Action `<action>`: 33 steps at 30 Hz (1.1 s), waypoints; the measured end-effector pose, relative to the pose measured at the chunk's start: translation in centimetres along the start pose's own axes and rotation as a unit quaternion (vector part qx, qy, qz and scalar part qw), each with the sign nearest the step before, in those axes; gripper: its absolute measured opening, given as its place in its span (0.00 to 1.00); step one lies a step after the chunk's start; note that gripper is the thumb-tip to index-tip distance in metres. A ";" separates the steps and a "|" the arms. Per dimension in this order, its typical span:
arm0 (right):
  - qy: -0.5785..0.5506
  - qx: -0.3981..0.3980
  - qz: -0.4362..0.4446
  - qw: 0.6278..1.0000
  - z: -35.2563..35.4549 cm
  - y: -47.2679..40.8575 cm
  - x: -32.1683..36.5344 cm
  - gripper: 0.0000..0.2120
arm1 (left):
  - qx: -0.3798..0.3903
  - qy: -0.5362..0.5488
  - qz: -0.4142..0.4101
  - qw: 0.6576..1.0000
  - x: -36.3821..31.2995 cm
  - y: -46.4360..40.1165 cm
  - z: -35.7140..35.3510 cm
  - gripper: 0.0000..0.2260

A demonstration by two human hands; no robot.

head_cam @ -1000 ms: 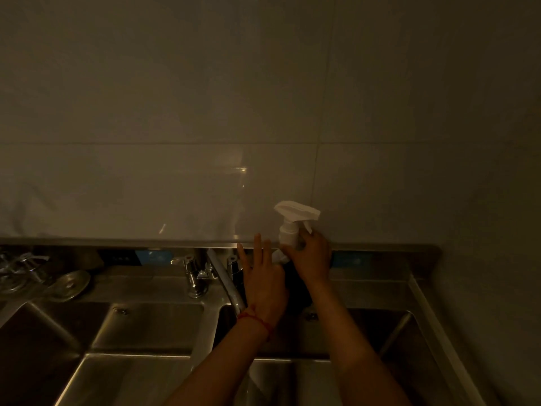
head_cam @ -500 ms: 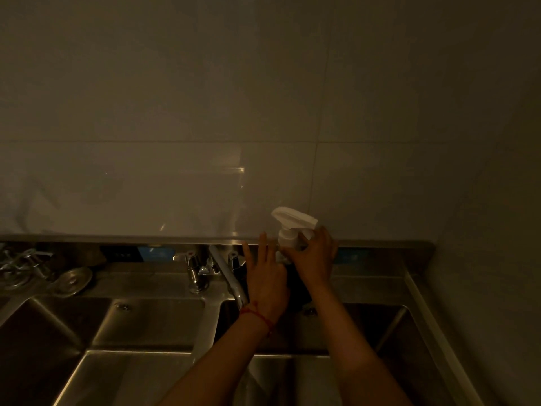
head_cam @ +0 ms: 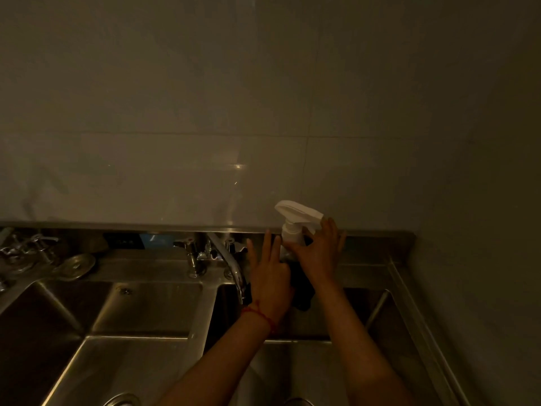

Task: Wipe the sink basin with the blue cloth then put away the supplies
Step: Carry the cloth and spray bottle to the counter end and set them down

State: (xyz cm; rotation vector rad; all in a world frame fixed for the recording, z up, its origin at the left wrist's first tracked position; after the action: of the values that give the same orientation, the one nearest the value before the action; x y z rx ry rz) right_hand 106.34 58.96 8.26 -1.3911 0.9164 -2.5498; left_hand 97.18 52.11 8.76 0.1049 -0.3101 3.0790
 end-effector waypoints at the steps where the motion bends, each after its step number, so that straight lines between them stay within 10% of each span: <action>1: 0.001 0.002 0.003 1.000 0.4 0.3 0.1 0.36 | -0.001 0.003 -0.001 1.000 -0.1 0.4 0.2 0.17; 33: 0.097 0.039 0.075 0.992 8.1 13.4 14.4 0.26 | -0.065 0.020 -0.030 0.997 6.0 19.0 8.2 0.26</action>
State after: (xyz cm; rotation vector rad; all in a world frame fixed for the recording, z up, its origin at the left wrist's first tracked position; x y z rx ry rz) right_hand 101.80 39.24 14.80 -1.0253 0.9005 -2.6081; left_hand 90.78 32.11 13.48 0.0479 -0.4958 2.9867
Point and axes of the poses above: each hand's wrist, its own y-axis away from the middle knuckle, its own z-axis out of the back of the hand, x = y × z, the point moved 3 cm from there along -y, towards the middle knuckle, and after that the axes turned 5 degrees about -y, right-handed, at the moved point
